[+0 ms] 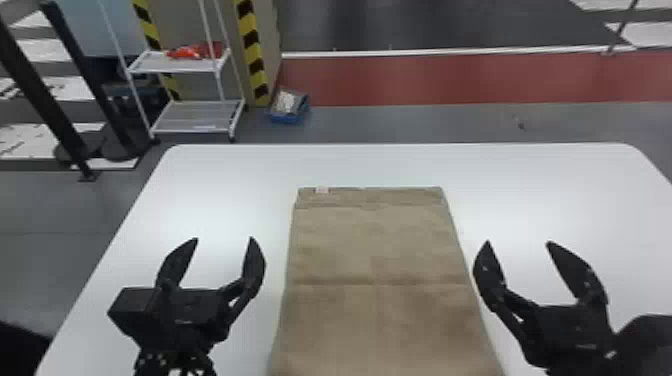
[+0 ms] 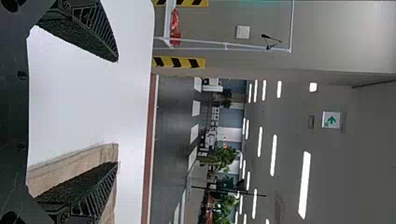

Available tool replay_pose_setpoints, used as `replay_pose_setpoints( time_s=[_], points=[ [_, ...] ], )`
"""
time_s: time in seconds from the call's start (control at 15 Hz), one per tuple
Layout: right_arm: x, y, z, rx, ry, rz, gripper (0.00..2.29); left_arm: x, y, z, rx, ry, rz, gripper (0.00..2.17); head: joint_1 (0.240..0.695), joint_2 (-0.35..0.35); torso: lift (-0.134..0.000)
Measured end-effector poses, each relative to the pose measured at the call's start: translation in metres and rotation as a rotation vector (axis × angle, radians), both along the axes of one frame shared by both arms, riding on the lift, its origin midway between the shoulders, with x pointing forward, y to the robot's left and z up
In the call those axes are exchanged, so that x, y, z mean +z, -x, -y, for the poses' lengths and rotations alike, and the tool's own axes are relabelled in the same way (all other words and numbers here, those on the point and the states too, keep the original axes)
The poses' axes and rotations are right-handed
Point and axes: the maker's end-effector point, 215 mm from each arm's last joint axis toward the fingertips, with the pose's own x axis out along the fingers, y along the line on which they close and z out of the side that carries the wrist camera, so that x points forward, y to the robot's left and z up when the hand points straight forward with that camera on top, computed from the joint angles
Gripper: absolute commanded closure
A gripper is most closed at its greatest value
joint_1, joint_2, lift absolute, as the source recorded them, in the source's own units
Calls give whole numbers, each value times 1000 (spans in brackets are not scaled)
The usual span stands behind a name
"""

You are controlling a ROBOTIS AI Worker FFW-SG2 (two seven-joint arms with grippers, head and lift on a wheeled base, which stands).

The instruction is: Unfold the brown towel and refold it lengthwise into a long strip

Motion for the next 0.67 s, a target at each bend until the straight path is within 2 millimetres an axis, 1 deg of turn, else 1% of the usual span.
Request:
replay_pose_setpoints(
  time_s=[0.13,0.4,0.53,0.6,0.67],
  points=[
    [-1,0,1,-4,-1,-2,117,-4,-9,6,-35,0,-20,151,695,58,-123],
    [-3,3,2,-7,2,-8,117,-19,-40,29,-179,2,-104,167,695,29,-123],
    [-4,4,3,-10,2,-10,117,-40,-56,38,-241,13,-199,167,695,11,-123],
    [-4,4,4,-12,2,-10,117,-48,-66,37,-250,20,-236,167,695,10,-123],
    [-5,5,5,-14,1,-12,117,-50,-75,36,-253,17,-253,167,695,10,-123]
  ],
)
